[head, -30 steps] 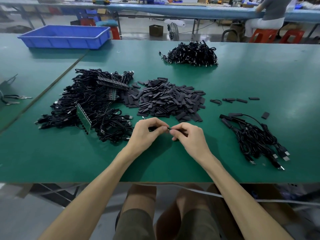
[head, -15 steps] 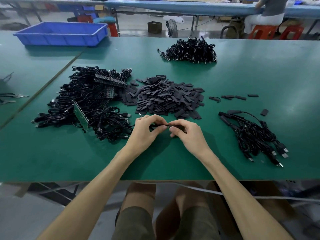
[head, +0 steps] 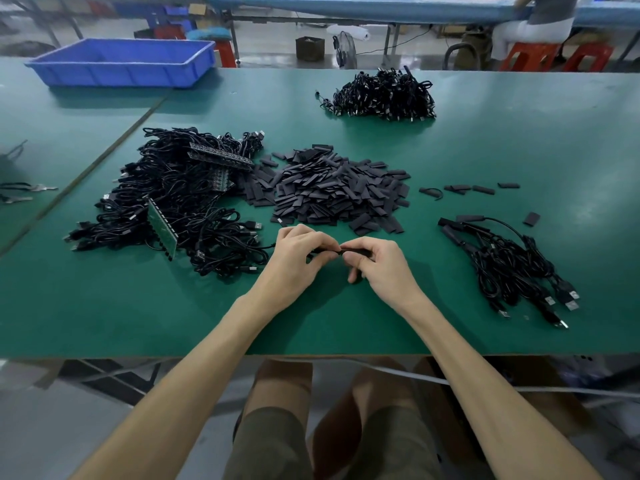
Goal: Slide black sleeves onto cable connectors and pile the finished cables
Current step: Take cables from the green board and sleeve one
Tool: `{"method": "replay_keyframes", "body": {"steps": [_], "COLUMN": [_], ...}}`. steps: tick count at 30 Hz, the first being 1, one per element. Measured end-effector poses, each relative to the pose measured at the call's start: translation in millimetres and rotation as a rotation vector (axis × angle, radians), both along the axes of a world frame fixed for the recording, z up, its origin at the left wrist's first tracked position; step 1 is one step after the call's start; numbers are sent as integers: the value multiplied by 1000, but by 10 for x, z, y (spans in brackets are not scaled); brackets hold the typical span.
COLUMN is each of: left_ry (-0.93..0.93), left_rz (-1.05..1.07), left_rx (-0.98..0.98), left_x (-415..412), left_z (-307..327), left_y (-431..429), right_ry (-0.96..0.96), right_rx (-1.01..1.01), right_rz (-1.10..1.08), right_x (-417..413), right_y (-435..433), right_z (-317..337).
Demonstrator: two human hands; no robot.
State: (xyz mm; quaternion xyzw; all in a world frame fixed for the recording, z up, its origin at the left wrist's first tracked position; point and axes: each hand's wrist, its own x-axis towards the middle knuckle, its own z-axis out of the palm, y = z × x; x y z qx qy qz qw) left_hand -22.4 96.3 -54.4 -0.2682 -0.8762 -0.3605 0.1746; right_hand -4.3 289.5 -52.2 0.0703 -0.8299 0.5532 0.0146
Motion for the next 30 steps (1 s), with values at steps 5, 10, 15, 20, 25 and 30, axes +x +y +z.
{"method": "replay_keyframes", "body": {"steps": [5,10,15,20,25,30], "left_ry": [-16,-77,-16,42,68,70], "left_rz": [37,97,93,95,105,96], "left_rx": [44,76,-29,-56,-85,-90], "left_x": [2,-26,-10,4,27,45], "left_z": [-1,4,-21,-23,-13,-3], "left_y": [3,-4,8,-3,18,32], "right_ry": [15,20,20,17,42,61], "right_rx": [-8,-65,-52,6,41,67], "right_rz": [11,-28,-46,-21,-15,-10], "right_x": [3,8,6,16,17,24], "right_y": [-8,6,-1,-10,4,14], "right_z": [-17,-22,-29,-44,-41,-37]}}
